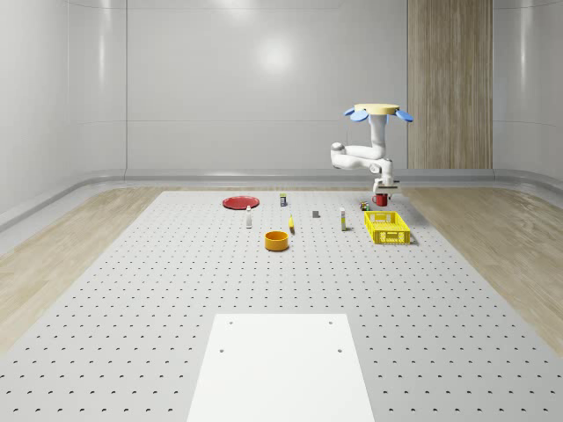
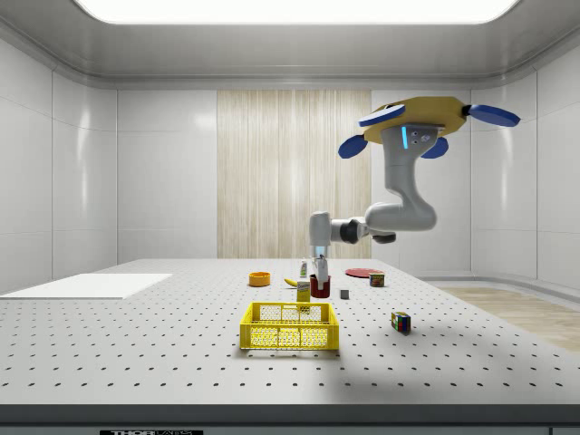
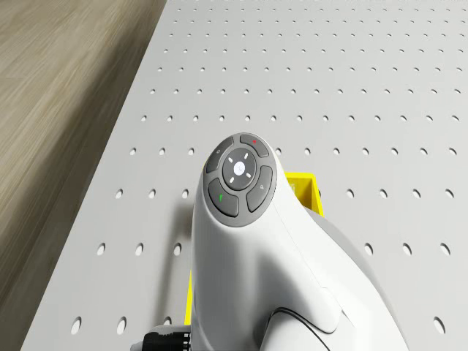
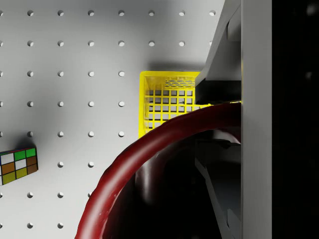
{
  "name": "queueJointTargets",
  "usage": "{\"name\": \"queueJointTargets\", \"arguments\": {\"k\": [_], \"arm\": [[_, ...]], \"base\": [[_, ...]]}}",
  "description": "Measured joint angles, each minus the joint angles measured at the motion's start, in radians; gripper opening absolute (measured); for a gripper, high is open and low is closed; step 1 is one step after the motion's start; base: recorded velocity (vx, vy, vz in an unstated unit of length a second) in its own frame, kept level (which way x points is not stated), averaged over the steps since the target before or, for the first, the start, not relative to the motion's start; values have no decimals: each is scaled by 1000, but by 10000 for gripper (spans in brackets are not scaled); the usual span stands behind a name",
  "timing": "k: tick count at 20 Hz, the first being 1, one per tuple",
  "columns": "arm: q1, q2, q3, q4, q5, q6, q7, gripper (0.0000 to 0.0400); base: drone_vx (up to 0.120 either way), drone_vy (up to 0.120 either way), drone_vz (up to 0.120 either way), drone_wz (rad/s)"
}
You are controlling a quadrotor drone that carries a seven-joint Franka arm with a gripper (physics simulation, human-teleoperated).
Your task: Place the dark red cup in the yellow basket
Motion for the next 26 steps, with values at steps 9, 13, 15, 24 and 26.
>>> {"name": "queueJointTargets", "arguments": {"k": [9,13,15,24,26], "arm": [[-2,-7,1,0,3,7,1,100],[-2,-10,1,0,4,9,2,100],[-3,-11,2,0,5,11,2,100],[-4,-17,2,1,7,16,3,100],[-4,-18,1,1,6,17,3,100]], "base": [[120,0,-98,0],[120,-50,0,0],[120,-80,0,0],[120,0,-102,0],[80,0,0,0]]}}
